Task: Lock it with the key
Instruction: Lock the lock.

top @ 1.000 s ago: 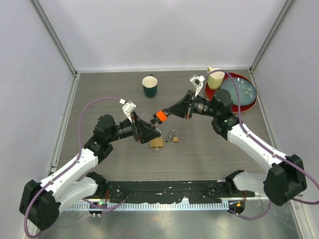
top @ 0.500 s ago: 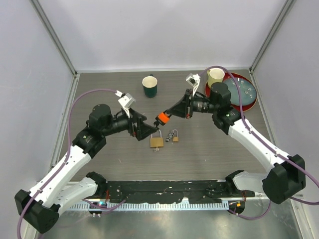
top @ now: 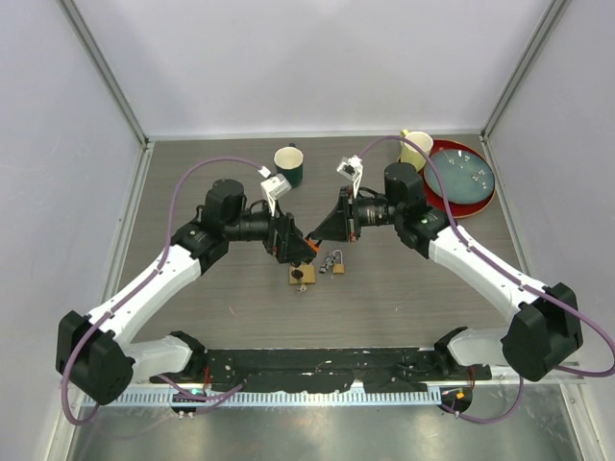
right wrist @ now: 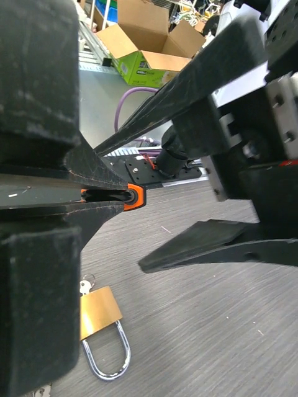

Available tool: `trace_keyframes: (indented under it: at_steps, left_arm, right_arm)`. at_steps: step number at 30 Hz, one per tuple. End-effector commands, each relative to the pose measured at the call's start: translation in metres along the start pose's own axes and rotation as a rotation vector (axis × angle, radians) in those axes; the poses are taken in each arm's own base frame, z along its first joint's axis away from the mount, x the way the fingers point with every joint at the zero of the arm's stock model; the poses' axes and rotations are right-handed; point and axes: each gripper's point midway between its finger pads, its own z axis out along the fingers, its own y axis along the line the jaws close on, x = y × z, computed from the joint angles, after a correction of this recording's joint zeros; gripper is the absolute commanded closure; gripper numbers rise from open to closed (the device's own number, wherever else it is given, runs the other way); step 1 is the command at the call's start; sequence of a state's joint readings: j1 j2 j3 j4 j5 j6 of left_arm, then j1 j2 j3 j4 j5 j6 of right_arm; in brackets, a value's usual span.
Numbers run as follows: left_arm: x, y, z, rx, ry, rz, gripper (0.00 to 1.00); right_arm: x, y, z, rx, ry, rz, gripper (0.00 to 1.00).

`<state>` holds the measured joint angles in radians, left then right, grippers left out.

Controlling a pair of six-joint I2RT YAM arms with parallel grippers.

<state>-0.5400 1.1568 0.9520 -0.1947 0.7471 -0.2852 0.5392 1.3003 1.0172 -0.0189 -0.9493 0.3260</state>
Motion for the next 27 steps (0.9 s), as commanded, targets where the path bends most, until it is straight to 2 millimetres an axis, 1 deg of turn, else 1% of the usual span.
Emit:
trace_keyframes:
  at_steps: [1, 2, 3, 4, 6, 7, 9, 10, 12, 13, 15, 16, 18, 19, 20, 21, 22, 23, 24, 25, 26, 27]
  left_arm:
    - [0.001, -0.027, 0.002, 0.172, -0.002, -0.008, 0.09]
    - [0.002, -0.03, 0.002, 0.181, -0.005, -0.007, 0.11]
    - [0.008, -0.031, 0.003, 0.19, 0.0, -0.017, 0.13]
    - [0.004, -0.034, 0.002, 0.197, -0.023, 0.002, 0.17]
    - [0.01, -0.033, 0.002, 0.196, -0.016, -0.027, 0.23]
    - [0.008, -0.033, 0.002, 0.199, -0.028, -0.016, 0.31]
    - [0.01, -0.032, 0.004, 0.201, -0.02, -0.032, 0.41]
    - [0.012, -0.031, 0.005, 0.203, -0.015, -0.04, 0.53]
    - [0.012, -0.031, 0.007, 0.209, -0.023, -0.048, 0.71]
    - [0.01, -0.03, 0.008, 0.207, -0.029, -0.055, 0.87]
    - [0.005, -0.029, 0.008, 0.202, -0.054, -0.05, 1.0]
    - [0.003, -0.03, 0.008, 0.199, -0.065, -0.052, 1.0]
    - [-0.004, -0.029, 0.007, 0.178, -0.108, -0.034, 1.0]
    - [-0.006, -0.027, 0.006, 0.16, -0.123, -0.039, 1.0]
    - [-0.009, -0.024, 0.005, 0.135, -0.15, -0.037, 1.0]
    - [-0.015, -0.024, 0.004, 0.128, -0.178, -0.026, 1.0]
    - [-0.018, -0.025, 0.002, 0.124, -0.198, -0.021, 1.0]
    - [-0.018, -0.024, 0.002, 0.12, -0.214, -0.034, 1.0]
    - [-0.021, -0.027, -0.001, 0.121, -0.236, -0.024, 1.0]
    - [-0.028, -0.03, -0.003, 0.134, -0.269, -0.003, 1.0]
    - [-0.025, -0.03, -0.003, 0.139, -0.277, -0.016, 1.0]
    - [-0.027, -0.032, -0.005, 0.143, -0.294, -0.013, 1.0]
  right_arm:
    - [-0.046, 0.03, -0.007, -0.055, -0.119, -0.126, 0.98]
    - [-0.047, 0.031, -0.007, -0.057, -0.12, -0.127, 0.99]
    - [-0.047, 0.03, -0.007, -0.058, -0.121, -0.124, 0.98]
    - [-0.046, 0.029, -0.005, -0.06, -0.118, -0.123, 0.98]
    - [-0.047, 0.027, -0.005, -0.053, -0.123, -0.113, 0.98]
    - [-0.047, 0.026, -0.005, -0.049, -0.125, -0.114, 0.99]
    - [-0.052, 0.028, -0.005, -0.049, -0.144, -0.112, 0.99]
    - [-0.051, 0.028, -0.005, -0.049, -0.147, -0.105, 0.99]
    - [-0.056, 0.031, -0.005, -0.062, -0.172, -0.104, 0.99]
    - [-0.057, 0.031, -0.005, -0.06, -0.179, -0.099, 0.98]
    - [-0.062, 0.034, -0.006, -0.069, -0.206, -0.104, 0.96]
    - [-0.062, 0.032, -0.006, -0.058, -0.218, -0.078, 0.94]
    - [-0.069, 0.037, -0.009, -0.069, -0.26, -0.102, 0.9]
    - [-0.067, 0.036, -0.009, -0.063, -0.274, -0.074, 0.84]
    - [-0.072, 0.036, -0.01, -0.057, -0.299, -0.083, 0.79]
    - [-0.074, 0.038, -0.013, -0.05, -0.317, -0.085, 0.73]
    - [-0.075, 0.035, -0.014, -0.033, -0.34, -0.075, 0.59]
    - [-0.081, 0.04, -0.017, -0.042, -0.375, -0.085, 0.51]
    - [-0.083, 0.043, -0.019, -0.043, -0.398, -0.088, 0.44]
    - [-0.081, 0.041, -0.02, -0.039, -0.408, -0.082, 0.34]
    - [-0.085, 0.042, -0.022, -0.039, -0.441, -0.082, 0.28]
    - [-0.086, 0.043, -0.023, -0.04, -0.451, -0.08, 0.23]
